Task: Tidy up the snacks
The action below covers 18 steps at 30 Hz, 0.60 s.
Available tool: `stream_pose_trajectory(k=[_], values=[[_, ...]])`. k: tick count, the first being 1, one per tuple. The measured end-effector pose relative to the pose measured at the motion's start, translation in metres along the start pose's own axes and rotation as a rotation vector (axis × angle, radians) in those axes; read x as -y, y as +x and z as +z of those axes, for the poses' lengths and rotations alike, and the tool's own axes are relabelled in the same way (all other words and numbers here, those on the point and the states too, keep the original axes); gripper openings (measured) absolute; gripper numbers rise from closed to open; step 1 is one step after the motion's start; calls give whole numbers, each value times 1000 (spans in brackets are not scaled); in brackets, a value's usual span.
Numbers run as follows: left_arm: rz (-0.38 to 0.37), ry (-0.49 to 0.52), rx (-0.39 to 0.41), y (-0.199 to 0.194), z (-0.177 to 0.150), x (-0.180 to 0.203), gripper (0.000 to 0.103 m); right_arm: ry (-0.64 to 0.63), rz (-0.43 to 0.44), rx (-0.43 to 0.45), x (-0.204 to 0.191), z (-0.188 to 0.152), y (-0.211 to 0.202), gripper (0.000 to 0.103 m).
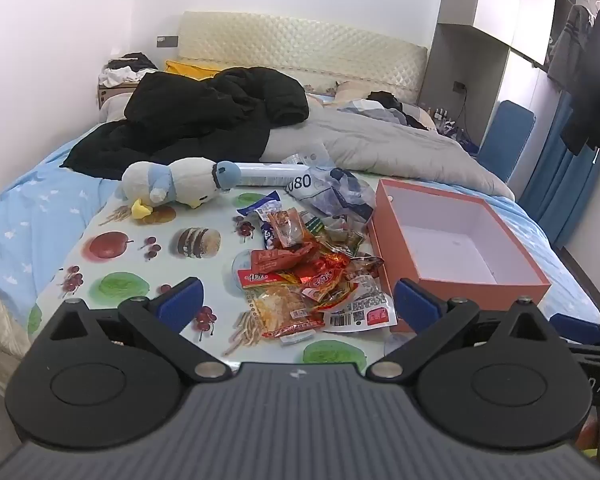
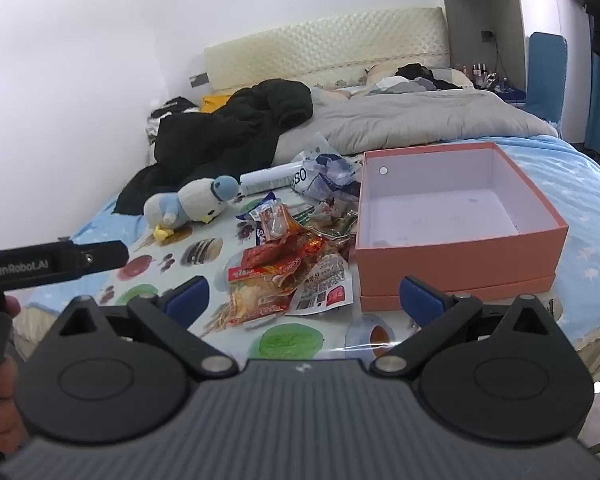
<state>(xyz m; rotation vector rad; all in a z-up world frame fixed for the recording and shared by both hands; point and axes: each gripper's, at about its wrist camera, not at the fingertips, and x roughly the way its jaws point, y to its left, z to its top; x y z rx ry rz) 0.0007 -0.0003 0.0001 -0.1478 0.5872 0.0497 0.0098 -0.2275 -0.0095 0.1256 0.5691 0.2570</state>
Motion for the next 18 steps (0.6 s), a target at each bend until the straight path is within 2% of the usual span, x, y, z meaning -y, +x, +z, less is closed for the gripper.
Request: stream_pose_trajectory(k=[18], values=[[-33, 3, -8, 5, 0, -2, 103, 2, -20, -14, 2, 1, 0, 103]])
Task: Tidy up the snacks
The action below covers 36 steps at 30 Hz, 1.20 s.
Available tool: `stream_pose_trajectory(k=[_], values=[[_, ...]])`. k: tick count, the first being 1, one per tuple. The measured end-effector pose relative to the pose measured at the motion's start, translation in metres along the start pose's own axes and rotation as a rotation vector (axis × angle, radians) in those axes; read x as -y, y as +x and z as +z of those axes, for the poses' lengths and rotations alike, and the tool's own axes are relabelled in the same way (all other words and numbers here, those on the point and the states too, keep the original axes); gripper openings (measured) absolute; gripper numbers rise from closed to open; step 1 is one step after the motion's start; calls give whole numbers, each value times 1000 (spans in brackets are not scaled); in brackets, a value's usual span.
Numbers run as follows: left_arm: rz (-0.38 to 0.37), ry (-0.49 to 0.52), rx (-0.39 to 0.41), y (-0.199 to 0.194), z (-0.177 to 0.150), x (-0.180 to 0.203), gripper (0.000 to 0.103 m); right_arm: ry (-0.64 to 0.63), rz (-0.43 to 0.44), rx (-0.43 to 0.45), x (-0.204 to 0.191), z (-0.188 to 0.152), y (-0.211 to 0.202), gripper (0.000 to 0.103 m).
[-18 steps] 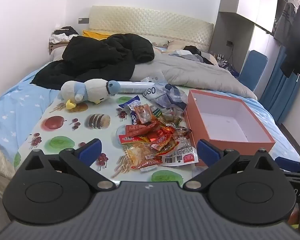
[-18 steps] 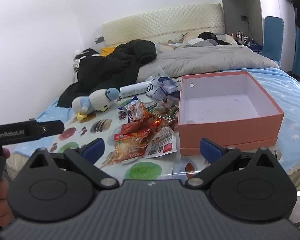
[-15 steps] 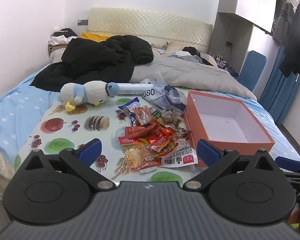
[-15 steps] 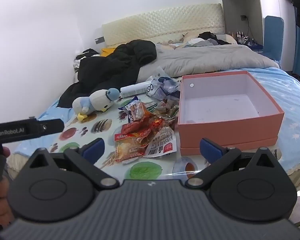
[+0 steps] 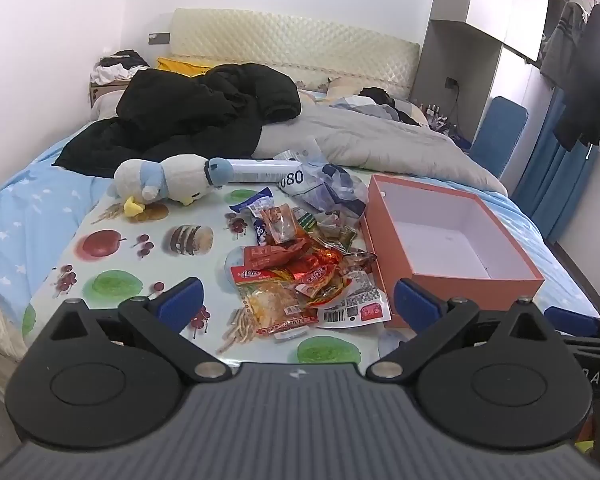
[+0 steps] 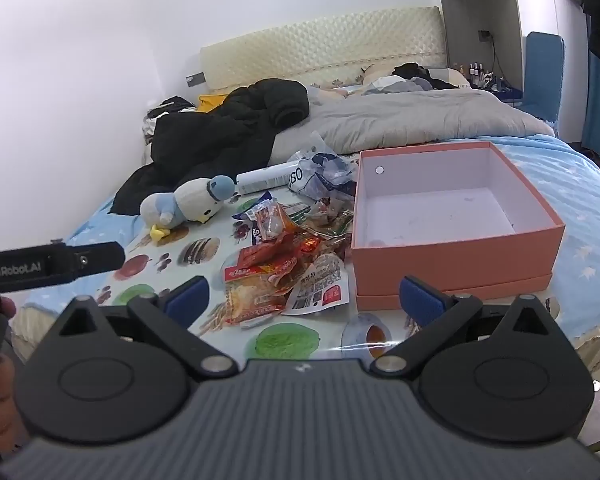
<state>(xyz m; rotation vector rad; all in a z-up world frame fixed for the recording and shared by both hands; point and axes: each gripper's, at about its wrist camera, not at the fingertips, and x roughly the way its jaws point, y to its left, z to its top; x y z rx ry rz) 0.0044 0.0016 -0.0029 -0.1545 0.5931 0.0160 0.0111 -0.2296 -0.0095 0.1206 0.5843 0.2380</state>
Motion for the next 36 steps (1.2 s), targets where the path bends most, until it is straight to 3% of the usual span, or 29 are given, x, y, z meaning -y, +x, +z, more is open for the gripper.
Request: stream_pose_trajectory(k=[36], values=[[-31, 16, -21, 11, -5, 3, 103, 10, -3, -21, 0, -6, 7, 103]])
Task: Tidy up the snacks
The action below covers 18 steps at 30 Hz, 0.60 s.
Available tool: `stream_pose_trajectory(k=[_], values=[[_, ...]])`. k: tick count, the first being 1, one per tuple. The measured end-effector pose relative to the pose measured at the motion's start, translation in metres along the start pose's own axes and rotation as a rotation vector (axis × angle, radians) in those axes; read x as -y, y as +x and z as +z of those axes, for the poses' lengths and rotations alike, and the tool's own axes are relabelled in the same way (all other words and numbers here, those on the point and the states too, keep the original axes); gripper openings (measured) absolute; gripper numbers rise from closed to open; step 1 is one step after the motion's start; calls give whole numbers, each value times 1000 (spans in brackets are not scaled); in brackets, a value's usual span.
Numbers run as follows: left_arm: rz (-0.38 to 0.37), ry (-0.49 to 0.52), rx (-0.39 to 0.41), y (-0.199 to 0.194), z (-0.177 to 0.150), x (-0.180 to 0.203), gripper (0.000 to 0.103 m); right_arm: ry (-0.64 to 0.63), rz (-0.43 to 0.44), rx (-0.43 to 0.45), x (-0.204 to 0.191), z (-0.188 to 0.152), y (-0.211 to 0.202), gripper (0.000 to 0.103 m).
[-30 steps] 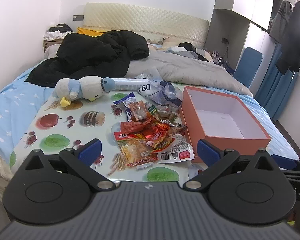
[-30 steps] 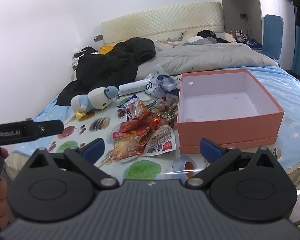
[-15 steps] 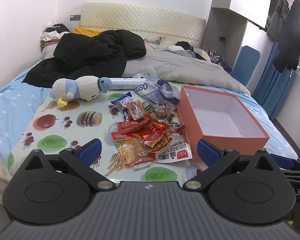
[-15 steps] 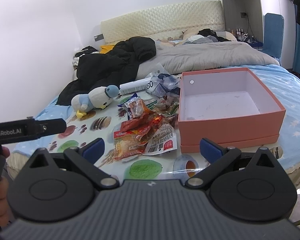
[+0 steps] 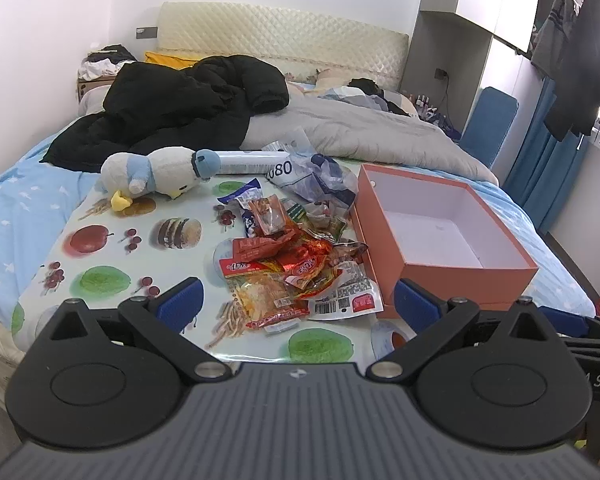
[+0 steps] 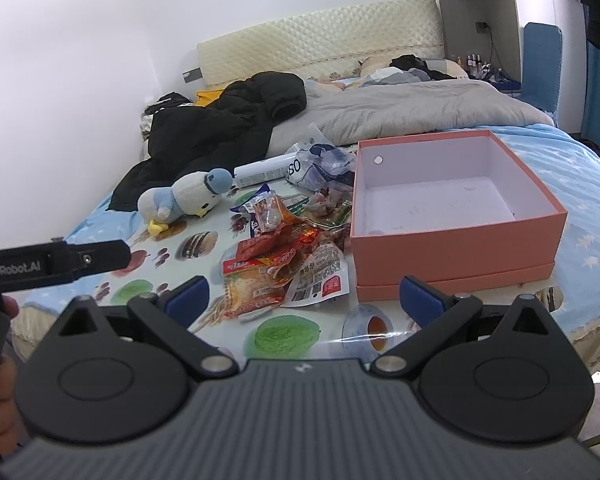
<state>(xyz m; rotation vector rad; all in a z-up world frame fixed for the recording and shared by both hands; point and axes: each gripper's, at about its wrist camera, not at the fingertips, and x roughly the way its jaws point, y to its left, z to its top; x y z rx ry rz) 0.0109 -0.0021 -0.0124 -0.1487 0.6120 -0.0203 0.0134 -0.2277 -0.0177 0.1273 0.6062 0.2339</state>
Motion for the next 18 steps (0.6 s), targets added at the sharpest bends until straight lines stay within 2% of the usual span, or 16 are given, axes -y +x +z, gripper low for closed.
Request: stream_pose_trajectory(k=[18], values=[[-37, 23, -13, 13, -6, 2, 103, 64, -27, 16, 14, -10, 0, 103]])
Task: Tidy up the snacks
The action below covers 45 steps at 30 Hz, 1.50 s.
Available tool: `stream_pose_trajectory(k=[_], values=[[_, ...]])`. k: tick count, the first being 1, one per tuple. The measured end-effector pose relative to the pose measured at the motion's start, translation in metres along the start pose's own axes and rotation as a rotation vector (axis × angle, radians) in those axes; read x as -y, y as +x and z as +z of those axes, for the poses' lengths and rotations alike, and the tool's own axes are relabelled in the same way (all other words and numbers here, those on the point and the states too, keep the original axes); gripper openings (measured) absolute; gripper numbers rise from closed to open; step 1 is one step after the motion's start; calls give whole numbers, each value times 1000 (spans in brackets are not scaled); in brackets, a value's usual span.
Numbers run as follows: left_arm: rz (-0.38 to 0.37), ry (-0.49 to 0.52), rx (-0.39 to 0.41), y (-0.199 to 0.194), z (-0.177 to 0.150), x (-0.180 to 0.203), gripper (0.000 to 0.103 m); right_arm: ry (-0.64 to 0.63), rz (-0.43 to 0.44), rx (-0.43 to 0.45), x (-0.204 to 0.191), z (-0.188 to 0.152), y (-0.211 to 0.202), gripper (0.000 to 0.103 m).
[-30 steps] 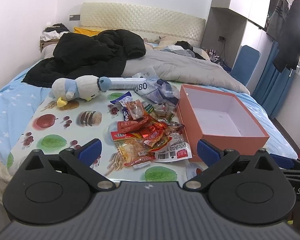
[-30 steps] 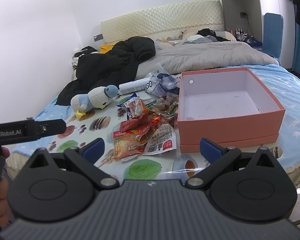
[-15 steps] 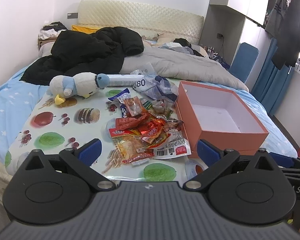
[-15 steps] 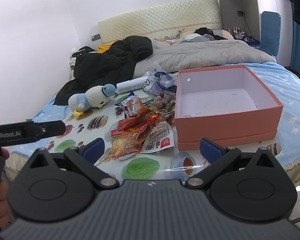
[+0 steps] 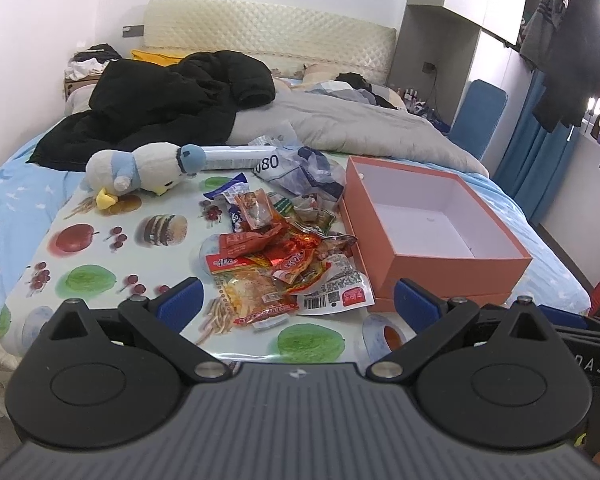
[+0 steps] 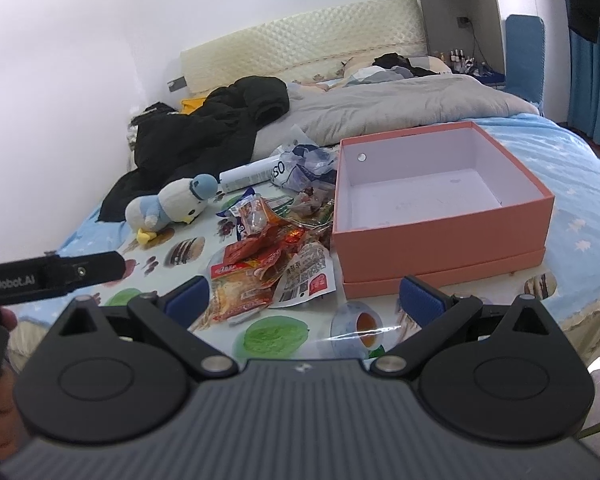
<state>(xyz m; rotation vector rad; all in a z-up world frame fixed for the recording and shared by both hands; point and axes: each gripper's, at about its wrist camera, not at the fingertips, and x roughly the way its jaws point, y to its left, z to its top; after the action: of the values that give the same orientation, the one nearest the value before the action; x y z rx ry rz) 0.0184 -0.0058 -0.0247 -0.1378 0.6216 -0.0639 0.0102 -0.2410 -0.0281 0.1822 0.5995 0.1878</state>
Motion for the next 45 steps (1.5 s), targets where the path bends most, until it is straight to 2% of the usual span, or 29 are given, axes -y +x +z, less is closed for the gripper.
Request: stream_pose_trajectory(k=[4, 8, 22, 30, 34, 38, 41, 44, 45], values=[[4, 13, 1, 2, 2, 1, 103, -3, -7, 3, 2, -2, 2, 103], [-17, 5, 5, 4, 1, 0, 103, -15, 47, 16, 1, -4, -1, 103], [-38, 33, -67, 36, -14, 10, 103, 36, 55, -28, 17, -19, 10, 102], [-33, 37, -95, 55, -15, 7, 103, 44, 35, -45, 22, -28, 25, 102], [-33, 37, -118, 69, -15, 6, 103, 20, -11, -34, 22, -30, 33, 102], [-20, 72, -106, 82, -14, 6, 103, 30, 0, -33, 26, -32, 45, 102], [-46, 74, -89, 91, -14, 2, 103, 48, 19, -16, 27, -33, 55, 102], [-41, 74, -94, 106, -14, -2, 103, 78, 11, -9, 30, -35, 69, 91], [-40, 78, -97, 112, -15, -4, 103, 82, 14, -15, 31, -36, 76, 85]])
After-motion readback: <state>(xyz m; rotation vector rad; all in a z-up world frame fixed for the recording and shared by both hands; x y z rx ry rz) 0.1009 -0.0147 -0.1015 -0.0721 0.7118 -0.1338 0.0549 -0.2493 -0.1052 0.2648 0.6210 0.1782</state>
